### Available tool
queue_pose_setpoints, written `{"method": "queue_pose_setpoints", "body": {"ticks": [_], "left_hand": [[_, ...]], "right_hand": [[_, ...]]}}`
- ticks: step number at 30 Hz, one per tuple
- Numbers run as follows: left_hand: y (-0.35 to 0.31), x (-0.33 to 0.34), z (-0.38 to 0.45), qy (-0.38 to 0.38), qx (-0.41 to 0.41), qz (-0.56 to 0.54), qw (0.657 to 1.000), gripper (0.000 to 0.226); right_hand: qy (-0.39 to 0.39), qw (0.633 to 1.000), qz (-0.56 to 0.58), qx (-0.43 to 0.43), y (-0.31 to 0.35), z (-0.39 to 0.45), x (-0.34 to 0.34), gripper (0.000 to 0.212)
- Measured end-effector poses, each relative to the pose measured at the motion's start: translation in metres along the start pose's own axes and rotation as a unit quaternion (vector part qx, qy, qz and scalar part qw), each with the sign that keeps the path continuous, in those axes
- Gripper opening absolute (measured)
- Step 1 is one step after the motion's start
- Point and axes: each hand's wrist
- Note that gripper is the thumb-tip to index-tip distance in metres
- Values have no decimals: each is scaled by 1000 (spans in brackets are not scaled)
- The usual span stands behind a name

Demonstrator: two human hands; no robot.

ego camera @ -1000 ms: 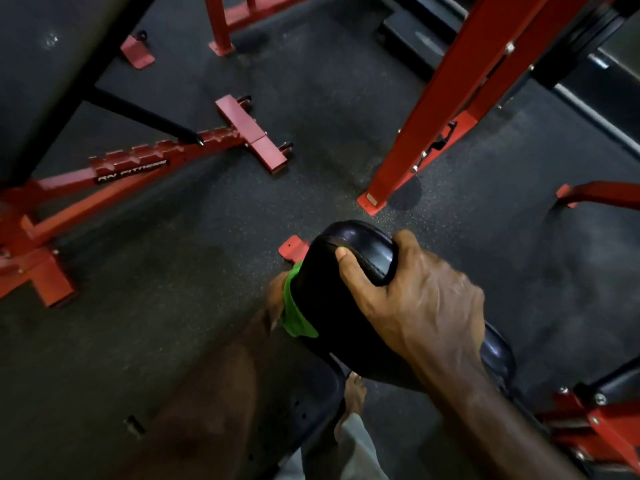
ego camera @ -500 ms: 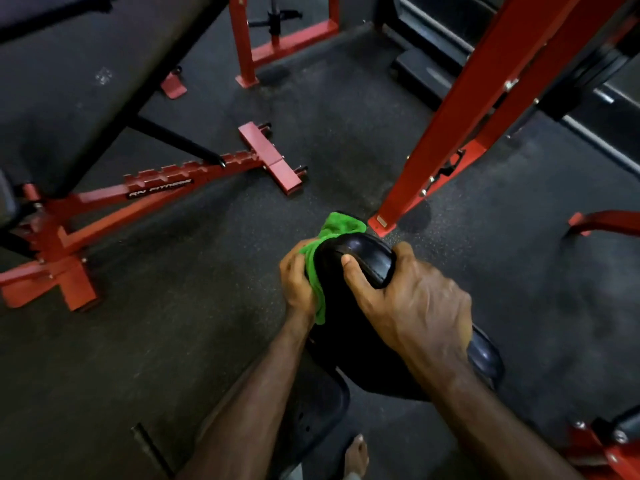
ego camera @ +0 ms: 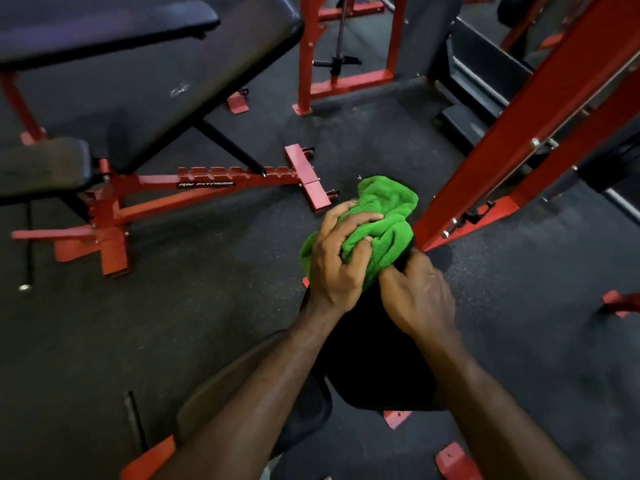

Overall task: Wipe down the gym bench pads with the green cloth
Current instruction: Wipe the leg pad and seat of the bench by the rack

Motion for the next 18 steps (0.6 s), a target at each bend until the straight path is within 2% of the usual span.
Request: {"method": "queue_pose_setpoints", "body": {"ticks": [4, 7, 10, 13, 15, 18], "left_hand": [[-6, 14, -17, -79, -55, 56, 994, 38], [-13, 23, -38, -135, -102, 51, 984, 49], [-21, 20, -56, -130, -119, -4, 984, 58], [-19, 7, -67, -147, -130, -94, 976, 61], [-17, 4, -79, -168, -126, -48, 976, 60], [-13, 1, -96, -184, -140, 33, 972, 43]], "right_hand": [[52, 990, 94, -90, -26, 19, -8, 22], [-9, 982, 153, -112, -37, 17, -3, 27], [-85, 956, 212, -182, -38, 0, 1, 55], [-48, 945, 130, -295, -40, -1, 3, 74], [-46, 937, 49, -342, -42, 2, 5, 72], [-87, 896, -86, -426, -40, -1, 8, 70]]}}
Point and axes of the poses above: each hand's wrist, its own z-axis towards the middle knuckle, its own x-axis out of the palm, y = z × x, and after that the axes turned 5 degrees about -z, right-handed
